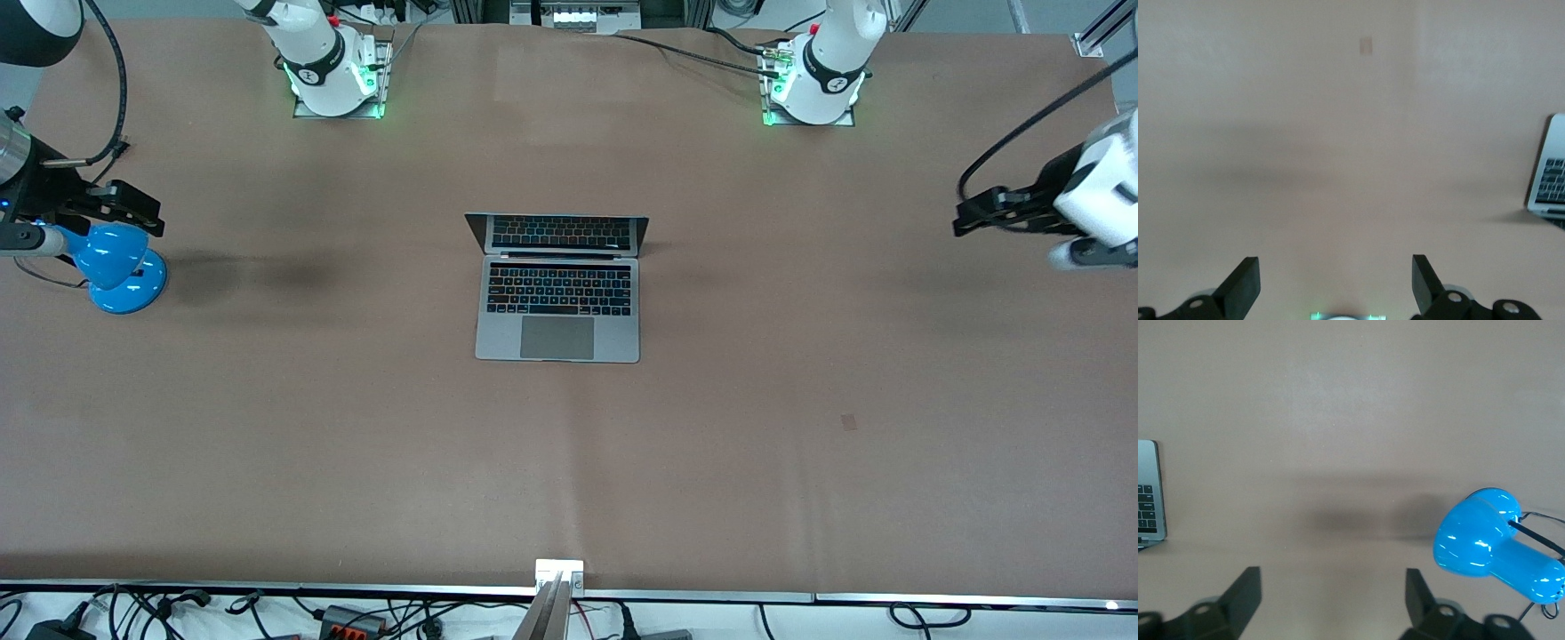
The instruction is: Close laptop with both arms from behind
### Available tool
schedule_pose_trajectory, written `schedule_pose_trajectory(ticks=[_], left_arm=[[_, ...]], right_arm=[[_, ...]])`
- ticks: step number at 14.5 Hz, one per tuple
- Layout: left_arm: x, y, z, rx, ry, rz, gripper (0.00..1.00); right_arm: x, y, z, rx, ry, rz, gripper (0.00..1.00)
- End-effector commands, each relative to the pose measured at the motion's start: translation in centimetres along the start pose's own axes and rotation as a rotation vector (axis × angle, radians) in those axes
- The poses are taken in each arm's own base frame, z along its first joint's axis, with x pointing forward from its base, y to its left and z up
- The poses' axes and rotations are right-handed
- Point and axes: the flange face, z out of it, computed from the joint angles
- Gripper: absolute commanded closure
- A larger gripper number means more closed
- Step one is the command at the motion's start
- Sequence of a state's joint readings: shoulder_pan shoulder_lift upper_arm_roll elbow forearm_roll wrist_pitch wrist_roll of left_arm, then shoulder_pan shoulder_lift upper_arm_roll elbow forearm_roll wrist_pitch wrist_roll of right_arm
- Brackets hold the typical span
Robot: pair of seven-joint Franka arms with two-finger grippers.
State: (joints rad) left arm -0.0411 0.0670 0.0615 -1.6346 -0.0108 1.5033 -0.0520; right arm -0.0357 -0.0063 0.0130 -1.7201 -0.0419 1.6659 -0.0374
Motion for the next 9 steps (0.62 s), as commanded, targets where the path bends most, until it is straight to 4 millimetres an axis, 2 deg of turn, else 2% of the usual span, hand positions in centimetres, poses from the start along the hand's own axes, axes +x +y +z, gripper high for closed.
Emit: schedule_pose_trajectory(ticks=[1,3,4,6,7,8,9], left_arm=[[1.6,0.5,0.4,0.01,-0.037,0.01,0.0],[3.2,0.8,1.2,0.011,-0.053,0.03,0.0],[3.4,1.0,1.2,0.01,-0.051,0.042,0.0],[3.4,3.4,0.4,0.016,-0.033,0.071,0.0],[3.4,3.9,0.4,0.018,-0.033,0.086,0.01],[3.0,5.1,0.4,0.023,-0.043,0.11,0.09],[2.4,6.1,0.7,0.028,-0.078,0.131,0.32]], right_arm=[[-0.3,-0.5,0.2,0.005,-0.007,-0.019,0.97],[-0.5,-1.6,1.0,0.007,-0.052,-0.04,1.0],[-0.5,-3.3,1.3,0.006,-0.072,-0.069,1.0],[-0.6,-6.6,2.7,0.042,-0.131,-0.112,1.0],[-0.6,-8.4,3.3,0.063,-0.15,-0.128,1.0],[-0.6,-9.8,3.7,0.066,-0.161,-0.149,1.0],[-0.7,-10.8,4.2,0.063,-0.171,-0.155,1.0]])
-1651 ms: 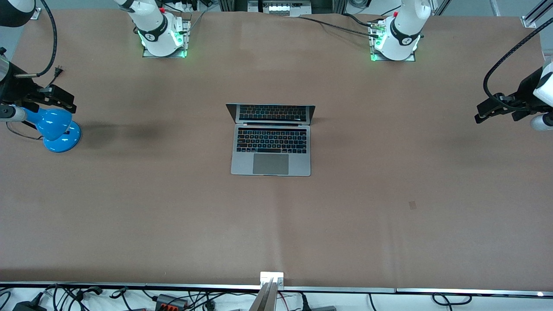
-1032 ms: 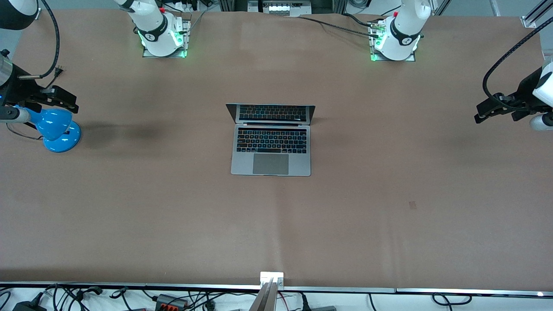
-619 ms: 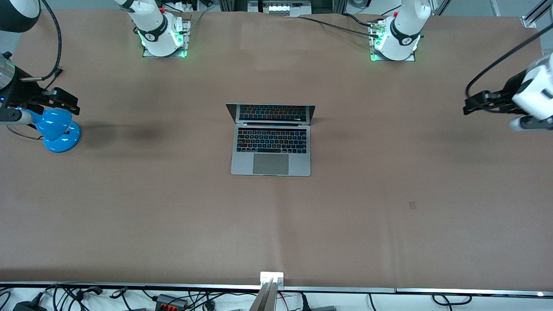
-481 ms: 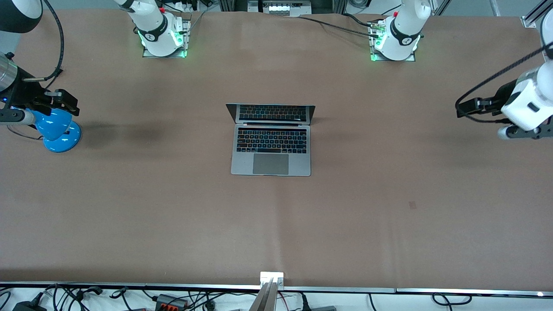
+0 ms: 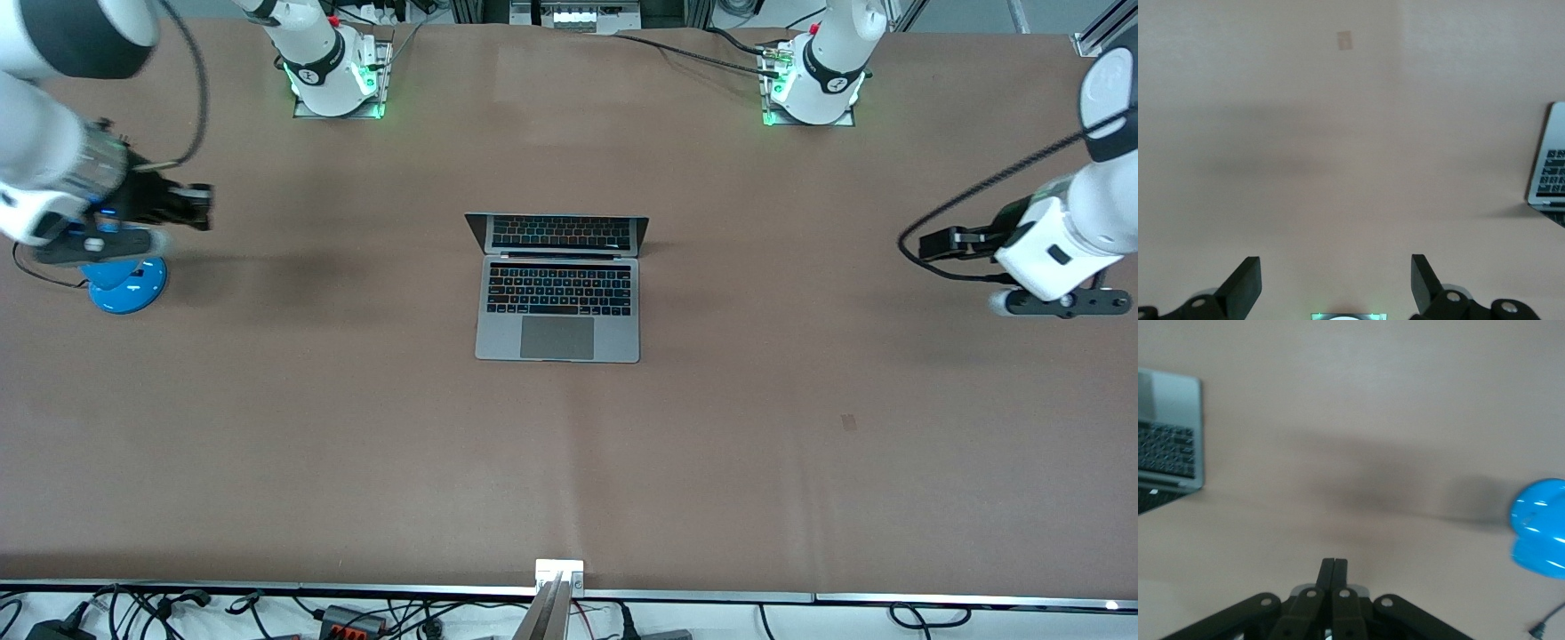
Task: Close laptop with both arms from behind
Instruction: 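Move both grippers toward the laptop lid's back edge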
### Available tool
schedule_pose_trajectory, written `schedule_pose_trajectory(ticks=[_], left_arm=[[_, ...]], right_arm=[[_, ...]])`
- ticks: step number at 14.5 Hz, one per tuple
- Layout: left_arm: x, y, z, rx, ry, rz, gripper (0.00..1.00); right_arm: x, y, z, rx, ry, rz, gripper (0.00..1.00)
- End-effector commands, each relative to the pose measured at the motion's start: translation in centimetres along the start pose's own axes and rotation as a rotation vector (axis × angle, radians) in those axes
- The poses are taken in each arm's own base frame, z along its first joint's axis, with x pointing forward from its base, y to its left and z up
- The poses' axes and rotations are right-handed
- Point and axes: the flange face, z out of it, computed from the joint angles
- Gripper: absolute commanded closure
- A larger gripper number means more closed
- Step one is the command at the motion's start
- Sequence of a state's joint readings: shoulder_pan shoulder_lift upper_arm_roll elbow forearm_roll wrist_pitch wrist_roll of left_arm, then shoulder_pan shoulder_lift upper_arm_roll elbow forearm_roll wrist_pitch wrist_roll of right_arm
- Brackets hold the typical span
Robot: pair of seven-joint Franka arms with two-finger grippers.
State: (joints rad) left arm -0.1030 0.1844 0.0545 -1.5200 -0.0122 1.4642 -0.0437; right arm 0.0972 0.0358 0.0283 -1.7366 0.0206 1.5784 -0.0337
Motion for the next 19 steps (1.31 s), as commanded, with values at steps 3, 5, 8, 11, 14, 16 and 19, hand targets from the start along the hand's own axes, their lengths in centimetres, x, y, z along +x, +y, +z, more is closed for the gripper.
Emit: schedule_pose_trajectory(ticks=[3,5,8,11,14,16,19], left_arm=[[-2.9,5.7,0.7,-0.055,-0.21,0.114,0.92],[-3.7,7.0,1.9,-0.15,-0.272,0.135,0.95],[-5.4,10.7,3.9,-0.248,-0.331,0.197,0.99],[-6.4,14.5,5.8,-0.336,-0.3,0.23,0.99],[-6.7,16.8,10.7,-0.429,-0.307,0.202,0.99],[-8.8,20.1,13.5,-0.413,-0.277,0.227,0.99],[-11.1,20.5,16.2,-0.426,-0.236,0.232,0.99]], right_arm=[[0.2,-6.6,1.9,0.002,-0.048,-0.004,1.0],[-0.3,-9.5,3.2,0.051,-0.081,0.034,1.0],[-1.2,-13.1,4.5,0.037,-0.11,0.043,1.0],[-1.8,-18.5,6.5,0.046,-0.141,0.05,1.0],[-2.4,-22.9,8.5,0.05,-0.172,0.056,1.0],[-3.1,-25.9,10.1,0.074,-0.218,0.057,1.0],[-3.7,-30.9,13.3,0.051,-0.226,0.073,1.0]])
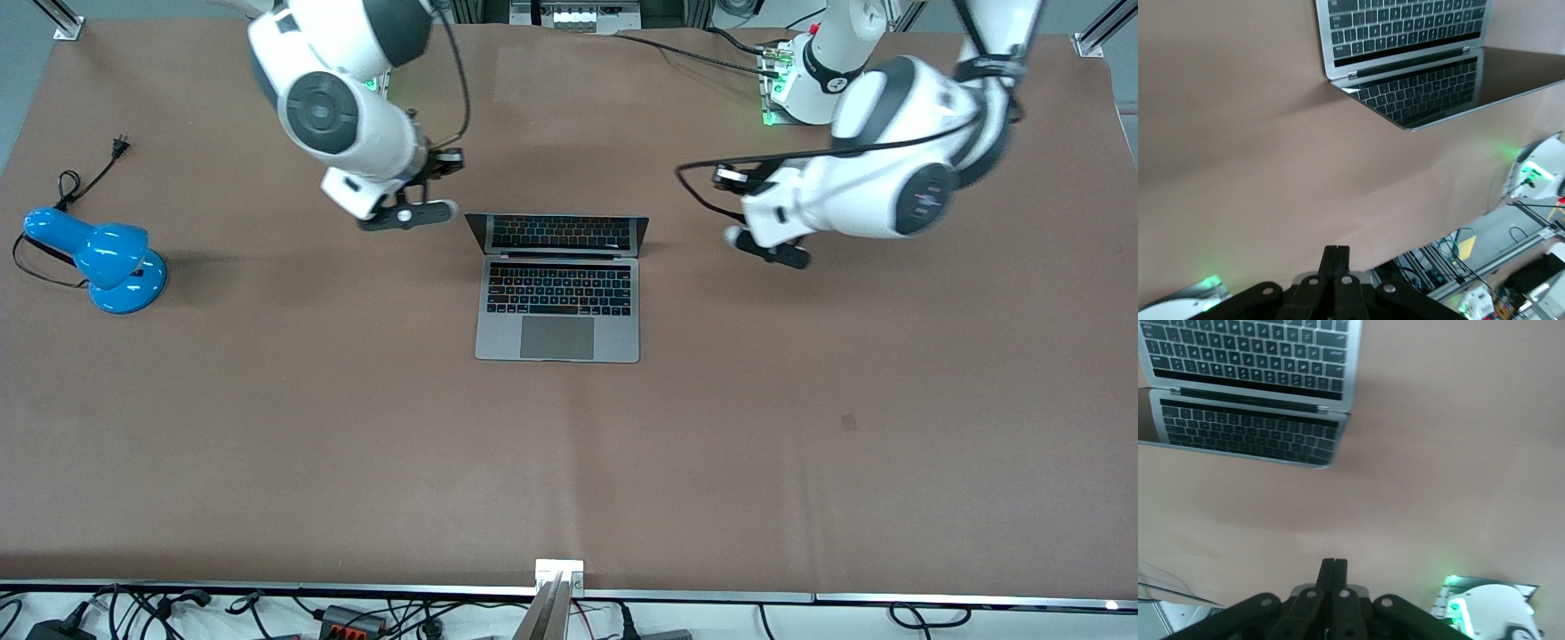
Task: Close laptop with both arms from behind
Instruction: 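Move both grippers toward the laptop lid's back edge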
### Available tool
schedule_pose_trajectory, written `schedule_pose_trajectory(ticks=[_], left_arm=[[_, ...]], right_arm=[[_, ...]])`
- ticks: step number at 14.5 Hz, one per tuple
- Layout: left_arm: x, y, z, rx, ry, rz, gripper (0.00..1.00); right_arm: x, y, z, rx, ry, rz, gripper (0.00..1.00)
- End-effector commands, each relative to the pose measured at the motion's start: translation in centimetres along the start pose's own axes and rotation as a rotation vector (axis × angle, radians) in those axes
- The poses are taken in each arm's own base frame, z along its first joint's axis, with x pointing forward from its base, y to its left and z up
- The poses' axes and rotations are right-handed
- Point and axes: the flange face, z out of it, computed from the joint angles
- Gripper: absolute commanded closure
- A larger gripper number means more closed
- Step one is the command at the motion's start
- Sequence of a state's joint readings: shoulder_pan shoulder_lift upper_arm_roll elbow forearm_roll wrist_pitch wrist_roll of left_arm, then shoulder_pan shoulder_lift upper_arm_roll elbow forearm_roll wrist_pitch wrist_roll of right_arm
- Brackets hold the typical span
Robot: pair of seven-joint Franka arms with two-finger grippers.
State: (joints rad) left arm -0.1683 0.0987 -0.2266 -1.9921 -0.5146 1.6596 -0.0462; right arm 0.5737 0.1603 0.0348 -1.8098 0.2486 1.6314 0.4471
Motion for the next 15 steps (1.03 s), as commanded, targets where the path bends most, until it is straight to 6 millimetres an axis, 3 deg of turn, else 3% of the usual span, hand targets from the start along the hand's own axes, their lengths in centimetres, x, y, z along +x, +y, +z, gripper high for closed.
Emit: schedule_pose_trajectory(ticks=[1,2,5,6,11,15], left_arm=[[-2.7,-0.1,1.4,-0.026,0.07,0.03,0.99],[-2.2,0.2,2.0,-0.021,0.11,0.033,0.99],[-1.9,2.9,7.3,-0.01,0.206,0.066,0.99],[-1.9,3.2,8.2,-0.013,0.23,0.068,0.99],[0.7,2.7,10.0,-0.047,0.294,0.168,0.99],[2.4,3.7,12.9,-0.059,0.361,0.172,0.99]], right_arm=[[0.0,-4.0,3.4,-0.008,0.0,0.025,1.0],[0.4,-4.7,4.4,-0.011,0.004,0.038,1.0],[1.6,-5.7,6.4,-0.011,0.019,0.047,1.0],[1.9,-5.9,6.9,-0.011,0.021,0.045,1.0],[4.1,-5.2,7.0,0.004,0.056,0.058,1.0],[4.9,-4.4,6.4,0.01,0.07,0.067,1.0]])
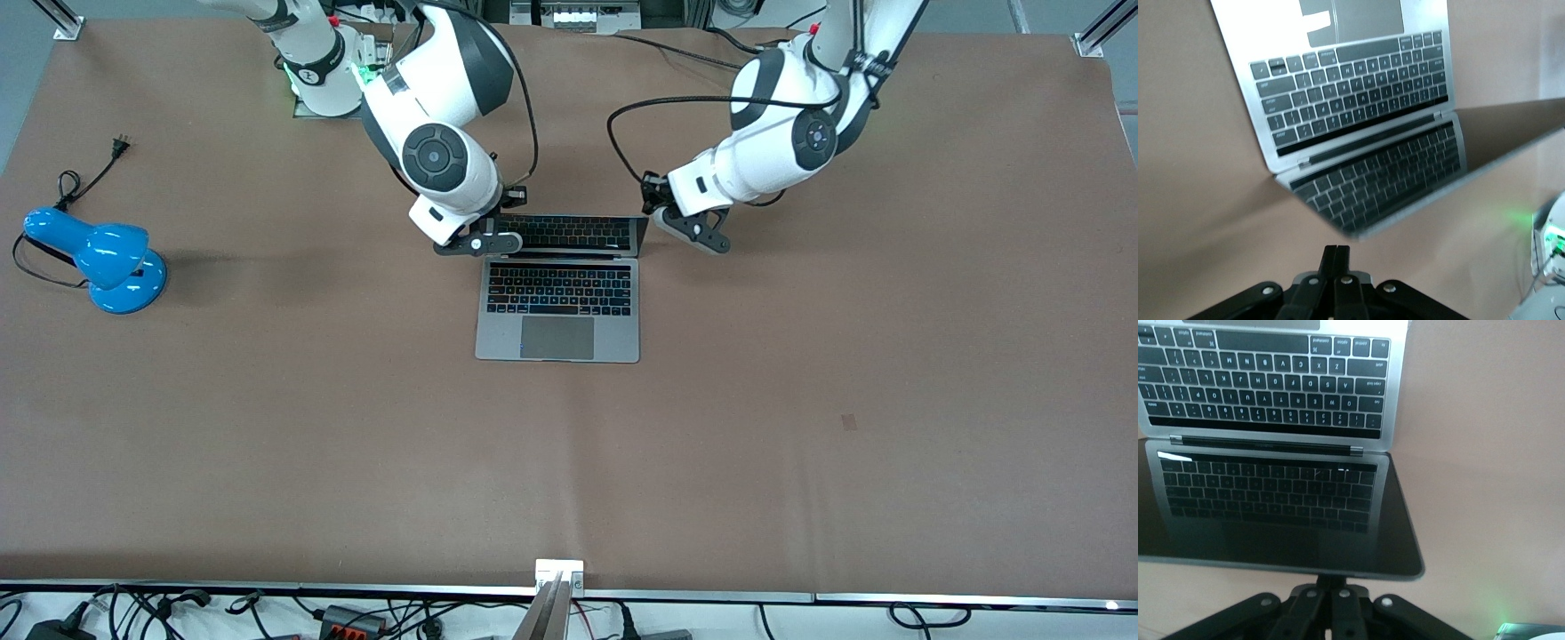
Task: Close laptop with both arms from behind
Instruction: 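Place both grippers against the back of the laptop lid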
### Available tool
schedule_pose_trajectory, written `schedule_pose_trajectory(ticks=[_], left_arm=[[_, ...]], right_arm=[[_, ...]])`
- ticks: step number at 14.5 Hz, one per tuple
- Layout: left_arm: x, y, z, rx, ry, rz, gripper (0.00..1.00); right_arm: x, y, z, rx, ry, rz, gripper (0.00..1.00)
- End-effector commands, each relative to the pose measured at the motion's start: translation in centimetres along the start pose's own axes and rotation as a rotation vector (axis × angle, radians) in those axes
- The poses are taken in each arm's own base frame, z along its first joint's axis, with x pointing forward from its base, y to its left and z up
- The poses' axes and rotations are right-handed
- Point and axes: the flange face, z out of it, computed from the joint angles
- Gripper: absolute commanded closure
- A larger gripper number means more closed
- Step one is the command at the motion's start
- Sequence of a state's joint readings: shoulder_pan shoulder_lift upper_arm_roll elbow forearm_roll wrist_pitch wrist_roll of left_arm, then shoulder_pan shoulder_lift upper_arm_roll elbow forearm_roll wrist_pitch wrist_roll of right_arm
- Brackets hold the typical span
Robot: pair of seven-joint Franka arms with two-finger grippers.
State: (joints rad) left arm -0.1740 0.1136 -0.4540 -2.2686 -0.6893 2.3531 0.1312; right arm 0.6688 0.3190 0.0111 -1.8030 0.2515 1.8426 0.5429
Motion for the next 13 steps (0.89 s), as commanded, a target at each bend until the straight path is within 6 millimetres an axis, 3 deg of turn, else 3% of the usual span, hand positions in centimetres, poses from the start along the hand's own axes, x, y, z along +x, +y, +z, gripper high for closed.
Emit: schedule_pose_trajectory(ticks=[1,5,11,13], left_arm=[[0.0,1.2,2.1,-0.048,0.024,0.002,0.99],[0.3,1.7,2.0,-0.08,0.04,-0.017,0.99],[2.2,0.1,3.6,-0.069,0.108,0.003,0.99],[3.4,-0.2,3.9,-0.083,0.118,0.01,0.99]], right_arm=[[0.7,0.2,-0.9,0.009,0.02,0.0,1.0],[1.5,0.1,-0.9,0.014,0.026,-0.002,1.0],[3.2,1.3,-3.2,0.04,0.058,-0.003,1.0],[4.3,1.5,-2.9,0.034,0.064,0.0,1.0]])
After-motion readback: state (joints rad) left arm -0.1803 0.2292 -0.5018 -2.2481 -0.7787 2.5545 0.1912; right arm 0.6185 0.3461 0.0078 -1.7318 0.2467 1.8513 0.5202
